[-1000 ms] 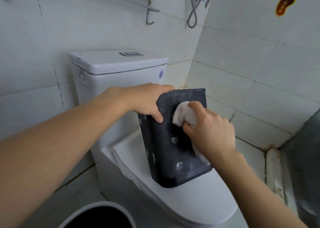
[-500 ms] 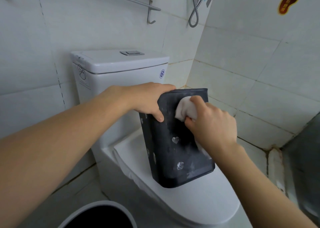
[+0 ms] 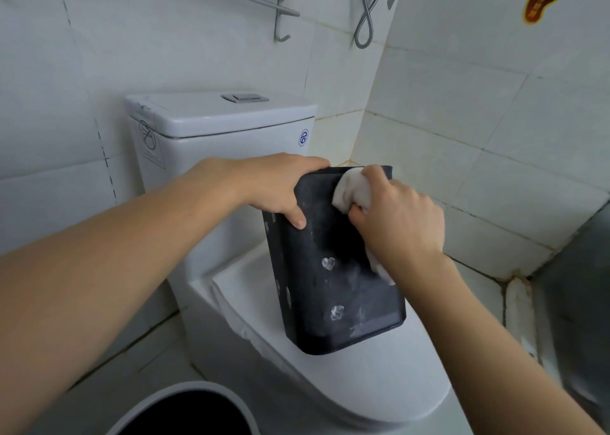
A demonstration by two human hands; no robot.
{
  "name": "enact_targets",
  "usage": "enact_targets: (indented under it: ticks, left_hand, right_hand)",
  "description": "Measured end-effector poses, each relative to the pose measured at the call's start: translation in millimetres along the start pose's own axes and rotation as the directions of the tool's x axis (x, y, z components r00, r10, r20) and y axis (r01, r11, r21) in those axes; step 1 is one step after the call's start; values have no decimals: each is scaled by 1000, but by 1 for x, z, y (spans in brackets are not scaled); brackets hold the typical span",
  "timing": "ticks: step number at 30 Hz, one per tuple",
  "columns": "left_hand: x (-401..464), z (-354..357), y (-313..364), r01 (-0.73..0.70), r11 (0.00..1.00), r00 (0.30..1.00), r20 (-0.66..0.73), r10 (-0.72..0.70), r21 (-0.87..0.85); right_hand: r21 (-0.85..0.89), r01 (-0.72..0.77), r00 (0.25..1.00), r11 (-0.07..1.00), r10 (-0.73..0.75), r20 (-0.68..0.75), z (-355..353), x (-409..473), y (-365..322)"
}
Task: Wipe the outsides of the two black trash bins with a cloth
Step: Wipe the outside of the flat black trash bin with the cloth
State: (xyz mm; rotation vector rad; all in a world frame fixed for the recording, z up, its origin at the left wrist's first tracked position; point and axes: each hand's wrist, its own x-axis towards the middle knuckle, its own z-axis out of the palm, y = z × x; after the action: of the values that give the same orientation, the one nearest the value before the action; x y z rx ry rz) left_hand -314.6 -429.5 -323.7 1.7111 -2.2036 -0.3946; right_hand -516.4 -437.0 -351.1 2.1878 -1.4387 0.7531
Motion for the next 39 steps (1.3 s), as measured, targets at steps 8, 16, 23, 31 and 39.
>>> enact_targets:
  ticks: [8, 16, 23, 31, 39]
  left_hand:
    - [0, 5, 5, 75, 984, 997, -33, -71, 162]
    - [-4, 23, 11, 145, 964, 986, -109, -123, 222]
    - [-5, 26, 4, 143, 963, 985, -123, -117, 229]
    - [-4, 25, 2, 129, 966, 988, -111, -106, 224]
    - [-1, 25, -3, 119, 970, 989, -109, -97, 214]
  right_hand:
    - [106, -79, 990, 991, 66, 122, 2, -17, 9]
    - [104, -96, 987, 990, 81, 140, 10, -40, 7]
    - [317, 7, 973, 948, -79, 215, 15, -42, 20]
    - [425, -82, 959, 901, -45, 281, 28, -40, 24]
    - [231, 98, 971, 968, -144, 193, 31, -48, 25]
